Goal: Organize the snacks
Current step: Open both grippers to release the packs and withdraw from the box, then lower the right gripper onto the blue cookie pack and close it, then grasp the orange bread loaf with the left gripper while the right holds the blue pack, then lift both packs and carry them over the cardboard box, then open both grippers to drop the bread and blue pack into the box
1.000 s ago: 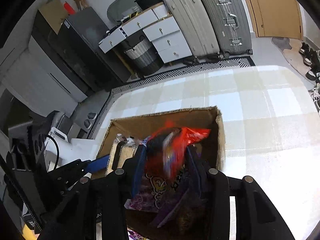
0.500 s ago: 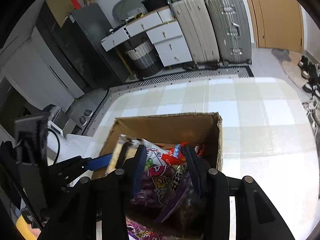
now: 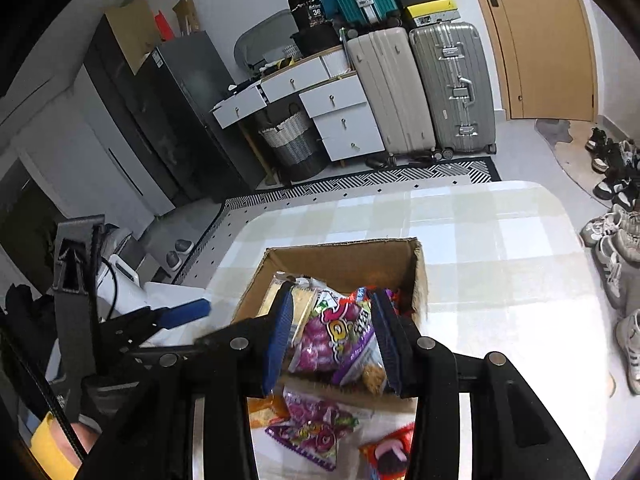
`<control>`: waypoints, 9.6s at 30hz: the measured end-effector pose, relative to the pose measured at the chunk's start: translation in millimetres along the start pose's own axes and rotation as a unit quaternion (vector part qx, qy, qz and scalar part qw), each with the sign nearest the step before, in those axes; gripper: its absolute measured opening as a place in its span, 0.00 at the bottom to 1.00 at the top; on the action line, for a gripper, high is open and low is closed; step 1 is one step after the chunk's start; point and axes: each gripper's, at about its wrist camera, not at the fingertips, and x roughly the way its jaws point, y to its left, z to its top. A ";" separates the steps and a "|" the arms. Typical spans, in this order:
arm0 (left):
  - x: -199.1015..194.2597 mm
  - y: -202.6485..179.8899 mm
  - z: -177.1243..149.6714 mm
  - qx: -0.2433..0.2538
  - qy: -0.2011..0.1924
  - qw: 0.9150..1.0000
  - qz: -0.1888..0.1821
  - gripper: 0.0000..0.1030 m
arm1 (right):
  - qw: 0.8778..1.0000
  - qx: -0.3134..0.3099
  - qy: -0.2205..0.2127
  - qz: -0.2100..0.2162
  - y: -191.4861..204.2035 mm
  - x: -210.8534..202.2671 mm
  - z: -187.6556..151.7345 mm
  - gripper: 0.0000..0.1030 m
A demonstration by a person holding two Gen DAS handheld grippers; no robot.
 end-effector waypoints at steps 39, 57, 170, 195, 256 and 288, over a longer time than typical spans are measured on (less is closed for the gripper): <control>-286.5 -23.9 -225.9 -0.045 -0.173 0.984 0.010 0.99 | 0.984 -0.080 -0.157 0.017 68.1 -216.8 -200.3 0.89; -93.8 3.5 -209.8 -0.078 -0.055 0.995 -0.005 0.99 | 0.997 0.072 -0.009 -0.026 -56.1 -60.3 -202.4 0.89; 22.3 71.8 -183.0 -0.086 0.039 0.992 -0.079 0.39 | 0.994 0.059 0.051 0.071 -32.4 -29.8 -217.9 0.42; 2.2 62.8 -214.9 -0.133 0.036 0.989 -0.060 0.43 | 0.992 0.066 0.046 0.101 -22.7 -50.8 -233.5 0.42; 13.2 22.6 49.5 -0.089 0.062 0.975 -0.195 0.23 | 0.994 0.067 0.009 0.081 -15.6 38.6 16.7 0.42; 111.7 15.6 42.4 -0.062 0.127 0.981 -0.134 0.24 | 0.996 0.007 0.090 0.009 -27.6 123.8 17.3 0.47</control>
